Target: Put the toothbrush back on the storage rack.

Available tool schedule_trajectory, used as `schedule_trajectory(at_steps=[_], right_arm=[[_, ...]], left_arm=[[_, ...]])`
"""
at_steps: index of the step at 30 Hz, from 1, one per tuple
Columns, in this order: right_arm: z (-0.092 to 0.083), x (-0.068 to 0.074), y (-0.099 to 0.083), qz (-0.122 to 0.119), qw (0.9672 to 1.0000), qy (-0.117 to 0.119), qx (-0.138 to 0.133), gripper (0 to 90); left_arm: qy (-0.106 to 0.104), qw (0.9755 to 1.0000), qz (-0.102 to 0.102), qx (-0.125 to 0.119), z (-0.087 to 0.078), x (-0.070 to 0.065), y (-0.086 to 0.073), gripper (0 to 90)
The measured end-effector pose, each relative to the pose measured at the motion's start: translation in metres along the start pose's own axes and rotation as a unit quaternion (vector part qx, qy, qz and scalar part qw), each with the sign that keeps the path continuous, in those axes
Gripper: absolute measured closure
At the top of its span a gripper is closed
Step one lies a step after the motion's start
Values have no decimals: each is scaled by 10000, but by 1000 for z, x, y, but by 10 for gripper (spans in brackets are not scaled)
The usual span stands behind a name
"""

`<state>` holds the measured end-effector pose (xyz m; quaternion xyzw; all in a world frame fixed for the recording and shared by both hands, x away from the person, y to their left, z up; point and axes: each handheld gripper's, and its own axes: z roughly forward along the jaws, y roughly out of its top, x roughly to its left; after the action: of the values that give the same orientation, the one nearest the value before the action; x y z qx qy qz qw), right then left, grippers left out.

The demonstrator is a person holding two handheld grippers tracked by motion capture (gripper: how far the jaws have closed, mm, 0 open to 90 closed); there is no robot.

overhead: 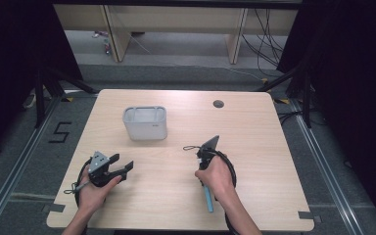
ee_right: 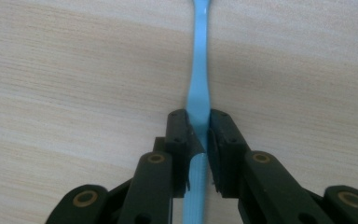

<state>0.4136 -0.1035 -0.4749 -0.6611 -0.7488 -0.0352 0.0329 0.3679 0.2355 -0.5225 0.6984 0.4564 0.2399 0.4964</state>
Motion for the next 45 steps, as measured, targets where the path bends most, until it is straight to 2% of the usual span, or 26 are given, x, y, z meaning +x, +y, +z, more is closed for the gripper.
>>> schedule_trajectory(at_steps=[3, 4, 7, 9, 13, 15, 16, 17, 18, 21, 22, 23, 24, 26, 29, 30, 31, 32, 34, 36, 38, 39, 41, 42, 43, 45], right_arm=[[-2, -1, -1, -24, 10000, 55, 71, 791], [-5, -3, -2, -123, 9998, 113, -99, 791], [-10, -5, -3, -128, 9996, 156, -185, 791], [-18, -10, -5, -266, 9981, 248, -495, 791], [-25, -18, -7, -402, 9939, 378, -953, 790], [-27, -19, -8, -370, 9933, 392, -1025, 790], [-28, -24, -9, -449, 9904, 480, -1219, 790], [-30, -25, -10, -399, 9903, 475, -1246, 790], [-29, -28, -10, -521, 9875, 477, -1411, 790], [-31, -32, -11, -510, 9853, 538, -1537, 791], [-33, -33, -14, -400, 9846, 606, -1590, 790], [-33, -36, -14, -517, 9822, 644, -1689, 790], [-34, -34, -15, -371, 9822, 712, -1699, 790], [-34, -37, -15, -447, 9803, 669, -1803, 790], [-33, -42, -17, -666, 9753, 766, -1962, 789], [-31, -43, -16, -746, 9726, 703, -2088, 789], [-30, -42, -17, -664, 9732, 662, -2100, 789], [-30, -44, -17, -762, 9703, 702, -2187, 789], [-30, -44, -17, -698, 9697, 685, -2237, 789], [-30, -47, -19, -792, 9649, 758, -2386, 789], [-31, -47, -19, -839, 9644, 724, -2400, 789], [-31, -49, -19, -1004, 9574, 727, -2610, 789], [-33, -48, -20, -900, 9560, 715, -2698, 789], [-33, -49, -19, -963, 9521, 719, -2811, 790], [-33, -49, -19, -963, 9521, 719, -2811, 790], [-35, -49, -20, -1006, 9469, 761, -2957, 790]], left_arm=[[-13, 10000, 8, -10, 0, 0, 0, 308], [-11, 10000, 1, -11, 0, 0, 0, 309], [-18, 10000, 6, -15, 0, 0, 0, 308], [-14, 10000, 18, -24, 0, 0, 0, 309], [-17, 10000, 38, -32, -1, -1, -1, 308], [-18, 10000, 39, -27, -1, -1, -1, 309], [-17, 10000, 43, -22, -1, -1, -1, 309], [-18, 10000, 38, -24, -1, -1, -1, 309], [-18, 10000, 34, -23, -1, -1, -1, 309], [-21, 10000, 29, -24, -1, -1, -1, 309], [-19, 10000, 33, -20, -1, -1, -1, 310], [-14, 10000, 42, -15, -1, -1, -1, 310], [-13, 10000, 44, -12, -1, -1, -1, 310], [-10, 10000, 49, -10, -1, -1, -1, 310], [-16, 10000, 39, -18, -1, -1, -1, 310], [-17, 10000, 34, -19, -1, -1, -1, 310], [-15, 10000, 30, -22, -1, -1, -1, 310], [-14, 10000, 37, -23, -1, -1, -1, 310], [-14, 10000, 43, -21, -1, -1, -1, 310], [-13, 10000, 70, -12, -1, -1, -1, 310], [-22, 10000, 95, -11, -1, -1, 0, 310], [-20, 10000, 85, -15, -1, -1, -1, 310], [-19, 10000, 83, -16, -1, -1, -1, 310], [-18, 10000, 86, -14, -1, -1, 0, 310], [-19, 10000, 85, -16, -1, -1, -1, 310], [-17, 10000, 97, -11, -1, -1, 0, 311]])
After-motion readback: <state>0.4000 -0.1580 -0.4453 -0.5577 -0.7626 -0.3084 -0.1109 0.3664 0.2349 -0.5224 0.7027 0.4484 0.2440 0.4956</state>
